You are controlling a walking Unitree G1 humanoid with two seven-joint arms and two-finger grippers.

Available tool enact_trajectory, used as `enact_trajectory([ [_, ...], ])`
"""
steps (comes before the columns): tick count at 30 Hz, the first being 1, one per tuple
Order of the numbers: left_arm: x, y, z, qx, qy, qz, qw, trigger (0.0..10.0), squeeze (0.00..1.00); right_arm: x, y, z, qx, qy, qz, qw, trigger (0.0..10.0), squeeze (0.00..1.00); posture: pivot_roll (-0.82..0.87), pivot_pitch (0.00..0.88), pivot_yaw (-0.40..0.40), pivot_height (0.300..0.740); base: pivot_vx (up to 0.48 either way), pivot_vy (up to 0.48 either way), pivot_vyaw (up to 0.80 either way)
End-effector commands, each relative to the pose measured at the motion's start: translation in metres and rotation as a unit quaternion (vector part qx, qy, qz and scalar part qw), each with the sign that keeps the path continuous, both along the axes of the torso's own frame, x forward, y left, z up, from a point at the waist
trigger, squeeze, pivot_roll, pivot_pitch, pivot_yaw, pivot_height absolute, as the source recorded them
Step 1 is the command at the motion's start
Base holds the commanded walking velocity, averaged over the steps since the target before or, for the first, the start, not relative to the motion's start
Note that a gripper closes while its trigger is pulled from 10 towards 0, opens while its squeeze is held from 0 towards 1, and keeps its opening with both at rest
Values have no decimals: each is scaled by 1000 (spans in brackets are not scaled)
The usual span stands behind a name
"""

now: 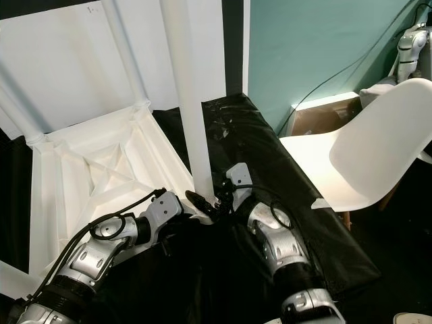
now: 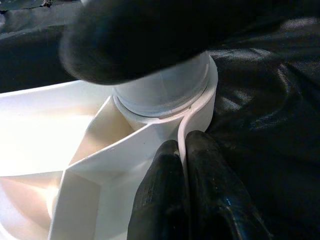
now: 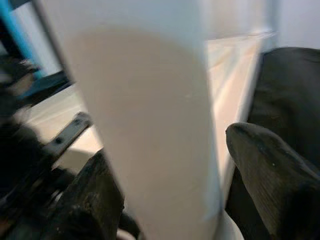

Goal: Building children table

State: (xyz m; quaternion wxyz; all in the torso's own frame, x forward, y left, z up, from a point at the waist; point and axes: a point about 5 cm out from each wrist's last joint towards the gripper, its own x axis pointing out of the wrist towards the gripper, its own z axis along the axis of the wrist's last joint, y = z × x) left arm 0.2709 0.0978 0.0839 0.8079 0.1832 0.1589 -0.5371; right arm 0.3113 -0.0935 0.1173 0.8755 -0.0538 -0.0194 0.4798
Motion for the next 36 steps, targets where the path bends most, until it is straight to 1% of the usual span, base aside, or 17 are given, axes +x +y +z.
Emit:
enact_trajectory([
  [1,-39,1,-57,22,145,-17,989,10000,0,1,1,2,-37,3,77,996,10000,0,56,0,-6,740,0,0,0],
  [2,-39,1,-57,22,145,-17,989,10000,0,1,1,2,-37,3,77,996,10000,0,56,0,-6,740,0,0,0],
  [3,-39,1,-57,22,145,-17,989,10000,0,1,-2,4,-55,1,103,993,4667,0,58,0,-6,740,0,0,0],
  [4,-39,1,-57,22,145,-16,989,10000,0,0,-4,6,-65,1,138,988,0,0,61,0,-8,740,0,0,0],
  [9,-40,1,-57,21,144,-14,989,10000,0,-5,-8,9,-92,6,205,974,0,0,64,0,-8,740,0,0,0],
  [11,-40,1,-57,21,144,-14,989,10000,0,-5,-8,9,-92,6,205,974,0,0,64,0,-8,740,0,0,0],
  [16,-42,1,-57,19,146,-13,989,10000,0,-5,-16,6,-129,30,239,962,0,0,62,0,-4,740,0,0,0],
  [20,-43,1,-57,19,147,-13,989,10000,0,-5,-17,3,-126,38,236,963,0,0,62,0,-4,740,0,0,0],
  [21,-42,0,-56,19,146,-14,989,10000,0,-4,-12,3,-102,31,208,972,0,0,62,0,-4,740,0,0,0],
  [22,-42,0,-56,19,146,-14,989,10000,0,-4,-12,3,-102,31,208,972,0,0,62,0,-4,740,0,0,0],
  [23,-41,0,-55,19,145,-14,989,10000,0,1,3,9,-1,-25,32,999,0,0,62,0,-10,740,0,0,0],
  [24,-41,0,-55,18,144,-14,989,10000,0,2,6,12,42,-38,-42,998,0,0,62,0,-10,740,0,0,0],
  [25,-41,0,-54,18,144,-13,989,10000,0,3,6,13,64,-42,-81,994,0,0,62,0,-10,740,0,0,0],
  [26,-41,0,-54,18,144,-13,989,10000,0,-1,7,14,83,-53,-109,989,0,0,62,0,-10,740,0,0,0],
  [29,-41,0,-54,18,144,-13,989,10000,0,-6,8,15,95,-66,-128,985,0,0,62,0,-10,740,0,0,0],
  [30,-41,0,-55,18,145,-14,989,10000,0,-10,5,14,111,-78,-175,975,0,0,62,0,-9,740,0,0,0],
  [36,-42,1,-55,19,147,-16,989,10000,0,-8,-6,15,116,-89,-232,962,0,0,56,0,0,740,0,0,0],
])
